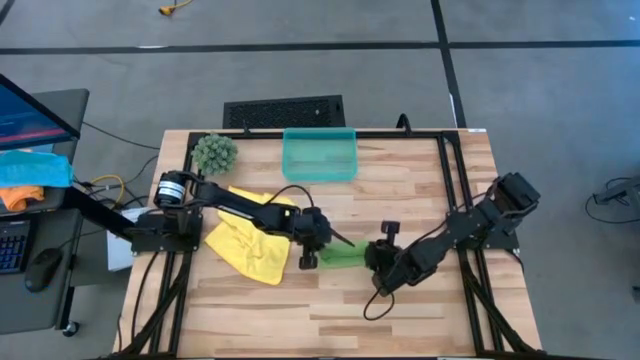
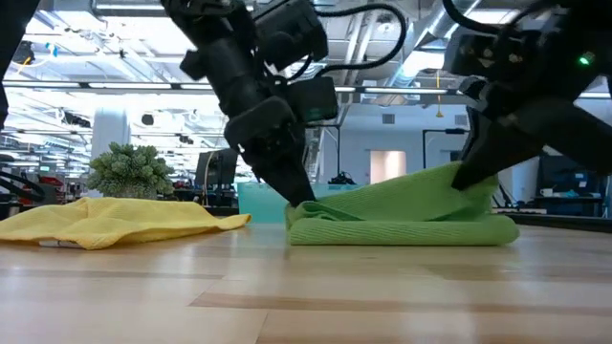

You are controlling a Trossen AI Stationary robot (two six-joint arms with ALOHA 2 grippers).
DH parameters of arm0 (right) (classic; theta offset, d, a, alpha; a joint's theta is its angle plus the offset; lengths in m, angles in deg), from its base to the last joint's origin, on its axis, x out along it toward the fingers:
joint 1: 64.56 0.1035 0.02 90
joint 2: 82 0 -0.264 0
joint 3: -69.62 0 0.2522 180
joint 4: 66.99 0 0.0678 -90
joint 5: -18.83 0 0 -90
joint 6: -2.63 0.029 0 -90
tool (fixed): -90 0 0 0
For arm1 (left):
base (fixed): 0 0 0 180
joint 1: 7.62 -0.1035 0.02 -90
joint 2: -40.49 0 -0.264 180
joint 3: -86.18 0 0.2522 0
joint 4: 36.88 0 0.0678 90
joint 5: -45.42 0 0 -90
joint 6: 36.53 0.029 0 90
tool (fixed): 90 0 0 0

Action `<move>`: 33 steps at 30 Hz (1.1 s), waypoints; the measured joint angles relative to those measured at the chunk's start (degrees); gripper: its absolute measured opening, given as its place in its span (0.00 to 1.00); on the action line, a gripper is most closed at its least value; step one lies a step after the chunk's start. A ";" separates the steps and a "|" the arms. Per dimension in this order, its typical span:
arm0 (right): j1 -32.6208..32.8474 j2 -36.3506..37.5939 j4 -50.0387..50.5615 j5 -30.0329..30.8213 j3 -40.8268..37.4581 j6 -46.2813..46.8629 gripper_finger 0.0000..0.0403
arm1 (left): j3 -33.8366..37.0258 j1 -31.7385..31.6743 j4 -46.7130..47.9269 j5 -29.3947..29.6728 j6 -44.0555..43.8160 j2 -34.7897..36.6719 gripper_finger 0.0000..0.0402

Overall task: Roll microfiber towels into tight, uniform cylinder then place into a basket
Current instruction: Roll the green microfiber cloth

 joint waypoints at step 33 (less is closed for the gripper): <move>5.42 -14.77 9.36 7.58 10.67 -1.55 0.04 | -6.27 17.53 8.24 22.89 34.94 -4.21 0.02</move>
